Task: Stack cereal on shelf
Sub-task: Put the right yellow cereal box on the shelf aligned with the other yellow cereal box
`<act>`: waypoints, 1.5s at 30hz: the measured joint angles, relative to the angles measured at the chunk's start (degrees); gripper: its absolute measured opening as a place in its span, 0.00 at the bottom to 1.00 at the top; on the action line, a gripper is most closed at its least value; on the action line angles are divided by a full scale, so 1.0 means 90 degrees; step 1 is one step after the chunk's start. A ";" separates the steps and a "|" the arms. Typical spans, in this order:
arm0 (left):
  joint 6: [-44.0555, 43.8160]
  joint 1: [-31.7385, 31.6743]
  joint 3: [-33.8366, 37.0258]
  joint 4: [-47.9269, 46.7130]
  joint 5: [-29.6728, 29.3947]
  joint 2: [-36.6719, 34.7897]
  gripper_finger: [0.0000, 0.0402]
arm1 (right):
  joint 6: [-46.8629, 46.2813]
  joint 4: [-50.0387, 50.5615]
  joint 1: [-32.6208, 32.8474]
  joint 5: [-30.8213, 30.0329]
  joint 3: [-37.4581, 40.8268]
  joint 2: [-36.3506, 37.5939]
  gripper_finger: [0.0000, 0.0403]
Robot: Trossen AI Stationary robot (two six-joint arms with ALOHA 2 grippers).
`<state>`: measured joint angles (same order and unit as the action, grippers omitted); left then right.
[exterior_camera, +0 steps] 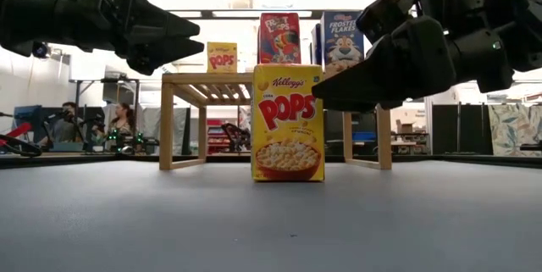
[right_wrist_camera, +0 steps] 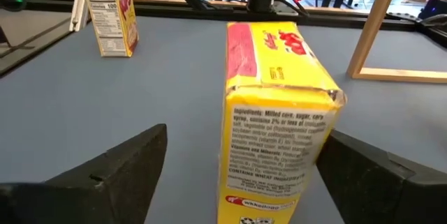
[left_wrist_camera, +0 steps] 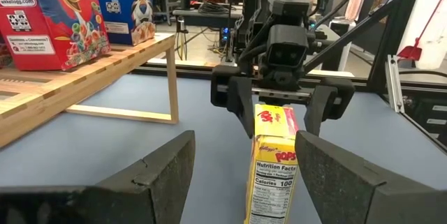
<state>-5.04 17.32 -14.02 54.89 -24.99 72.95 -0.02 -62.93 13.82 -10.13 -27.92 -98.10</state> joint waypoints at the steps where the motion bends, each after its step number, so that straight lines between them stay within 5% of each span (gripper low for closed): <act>1: 0.0000 0.0000 0.0000 0.0000 0.0000 0.0000 0.58 | -0.0002 -0.0003 0.0000 0.0004 0.0000 0.0004 0.80; 13: 0.0000 0.0000 -0.0005 0.0000 0.0002 0.0002 0.58 | -0.0018 0.0004 0.0000 0.0006 0.0000 0.0003 0.62; 45: -0.0073 0.0000 -0.0012 -0.0005 -0.0002 0.0002 0.58 | 0.0002 0.0107 0.0002 0.0026 0.0007 0.0367 0.40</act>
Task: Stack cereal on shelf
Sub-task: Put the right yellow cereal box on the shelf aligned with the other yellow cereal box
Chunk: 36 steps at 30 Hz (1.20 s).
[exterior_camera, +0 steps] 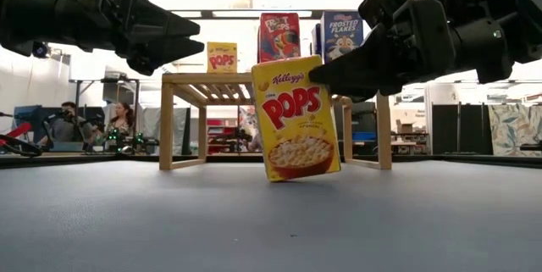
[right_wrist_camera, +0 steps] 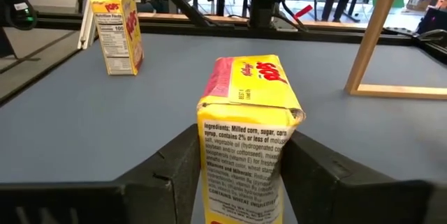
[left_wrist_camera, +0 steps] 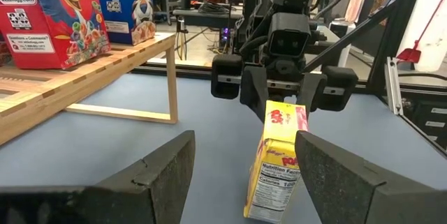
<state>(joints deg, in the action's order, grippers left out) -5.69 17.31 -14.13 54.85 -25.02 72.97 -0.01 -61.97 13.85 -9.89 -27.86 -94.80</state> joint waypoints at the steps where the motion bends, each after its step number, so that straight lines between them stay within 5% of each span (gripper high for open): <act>1: 0.0000 0.0001 0.0000 0.0000 0.0000 0.0000 0.58 | 0.0000 0.0026 0.0000 0.0000 0.0000 0.0030 0.40; 14: -0.0460 0.0001 0.0000 0.0044 0.0036 0.0000 0.58 | 0.0168 0.0488 0.0000 -0.0002 0.0000 0.1074 0.37; 18: -0.0735 0.0001 -0.0002 0.0144 0.0600 0.0176 0.58 | 0.0189 0.0570 0.0000 -0.0002 0.0000 0.1428 0.37; 36: 0.0027 -0.0150 -0.1594 0.0759 0.0678 0.2311 0.64 | 0.0240 0.0711 0.0005 0.0289 0.0000 0.1899 0.37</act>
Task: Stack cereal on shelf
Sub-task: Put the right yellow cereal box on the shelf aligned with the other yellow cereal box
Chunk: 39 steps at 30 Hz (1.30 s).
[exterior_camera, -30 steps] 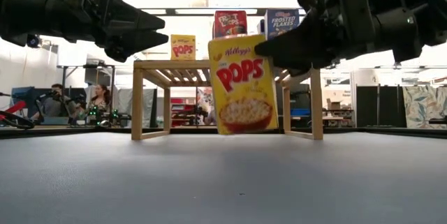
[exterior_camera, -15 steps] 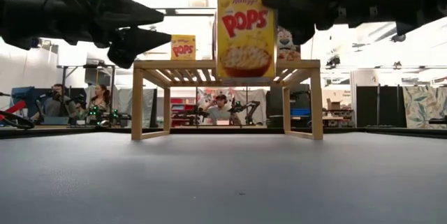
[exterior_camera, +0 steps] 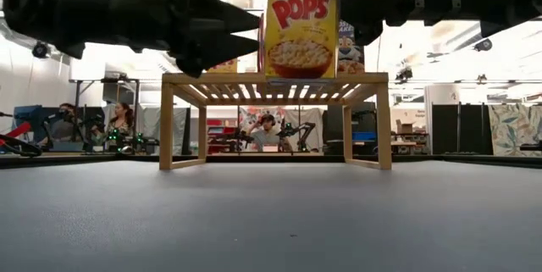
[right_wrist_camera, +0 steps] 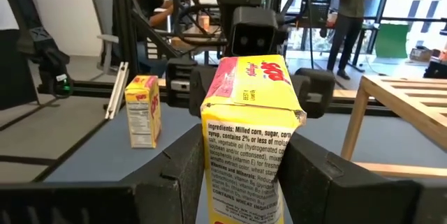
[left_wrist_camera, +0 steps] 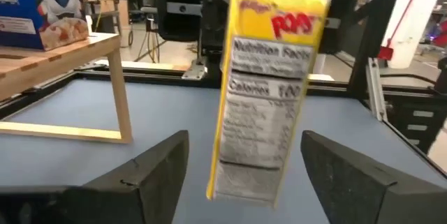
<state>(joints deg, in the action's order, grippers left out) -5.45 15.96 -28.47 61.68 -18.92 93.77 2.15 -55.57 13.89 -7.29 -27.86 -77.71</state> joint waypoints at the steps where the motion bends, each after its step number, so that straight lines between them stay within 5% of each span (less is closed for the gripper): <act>1: 0.0000 -0.0023 -0.0038 -0.0009 0.0000 0.0020 0.66 | 0.0000 0.0006 0.0000 0.0002 0.0000 -0.0004 0.36; 11: -0.0183 -0.0093 -0.0179 -0.0195 0.0000 0.0061 0.78 | -0.0026 -0.0039 0.0010 0.0049 0.0000 0.0002 0.37; 29: -0.0005 -0.0113 -0.0385 -0.0176 0.0000 0.0268 0.72 | -0.0010 -0.0410 0.0010 0.0046 0.0000 0.0000 0.35; 39: 0.0056 -0.0121 -0.0376 -0.0190 0.0174 0.0265 0.59 | -0.0005 -0.0408 0.0010 0.0044 0.0000 -0.0002 0.37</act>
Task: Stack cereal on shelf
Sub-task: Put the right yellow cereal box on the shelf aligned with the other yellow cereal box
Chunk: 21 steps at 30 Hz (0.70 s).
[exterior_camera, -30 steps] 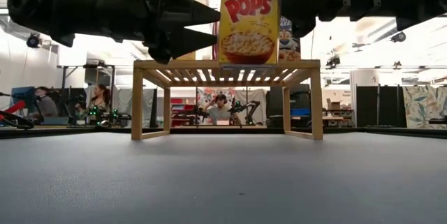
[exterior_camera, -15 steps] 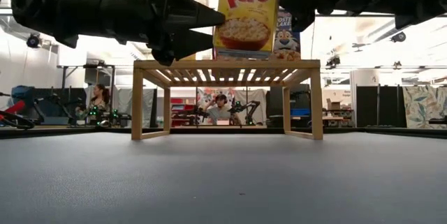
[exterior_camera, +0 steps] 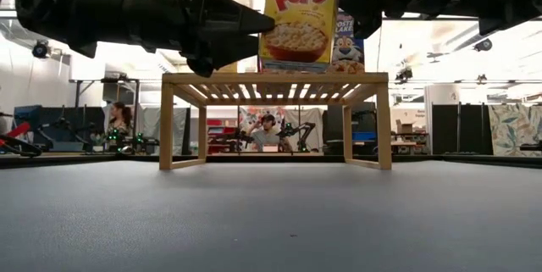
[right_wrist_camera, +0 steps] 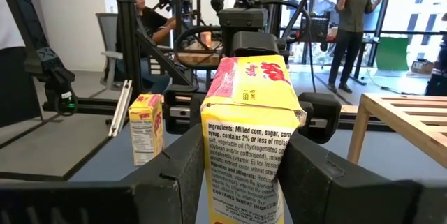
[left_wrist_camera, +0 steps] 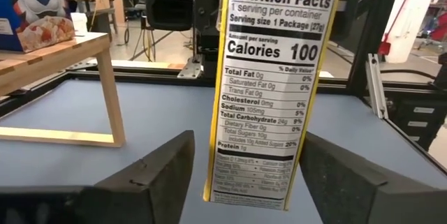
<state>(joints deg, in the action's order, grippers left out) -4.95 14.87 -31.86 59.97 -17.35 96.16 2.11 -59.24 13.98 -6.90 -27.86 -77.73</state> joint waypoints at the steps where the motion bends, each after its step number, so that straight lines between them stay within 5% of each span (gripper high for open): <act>1: 0.0000 0.0000 0.0000 -0.0003 0.0022 0.0000 0.57 | -0.0001 0.0000 0.0000 0.0000 0.0000 0.0000 0.37; 11: 0.0013 -0.0051 0.0000 -0.0046 0.0047 0.0000 0.44 | 0.0002 0.0005 -0.0005 -0.0034 0.0000 -0.0005 0.37; 21: 0.0044 -0.0059 0.0005 -0.0064 0.0042 0.0002 0.40 | 0.0046 -0.0017 -0.0005 -0.0067 0.0000 -0.0002 0.49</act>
<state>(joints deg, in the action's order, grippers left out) -4.55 14.34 -31.81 59.39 -16.97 96.18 2.52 -59.39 13.93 -7.50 -27.86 -77.75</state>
